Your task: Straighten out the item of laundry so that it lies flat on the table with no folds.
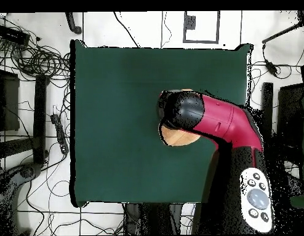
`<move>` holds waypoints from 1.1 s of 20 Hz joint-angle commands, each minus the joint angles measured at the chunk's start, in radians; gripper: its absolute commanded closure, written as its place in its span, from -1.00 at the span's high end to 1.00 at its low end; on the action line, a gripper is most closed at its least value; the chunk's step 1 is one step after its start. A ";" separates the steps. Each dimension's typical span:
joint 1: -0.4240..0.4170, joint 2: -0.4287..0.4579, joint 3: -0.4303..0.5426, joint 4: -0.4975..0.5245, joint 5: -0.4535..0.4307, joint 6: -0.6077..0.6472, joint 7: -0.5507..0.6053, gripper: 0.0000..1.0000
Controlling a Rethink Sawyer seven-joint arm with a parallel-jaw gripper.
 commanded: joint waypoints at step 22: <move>-0.002 0.012 0.125 0.016 -0.001 0.153 0.009 -1.00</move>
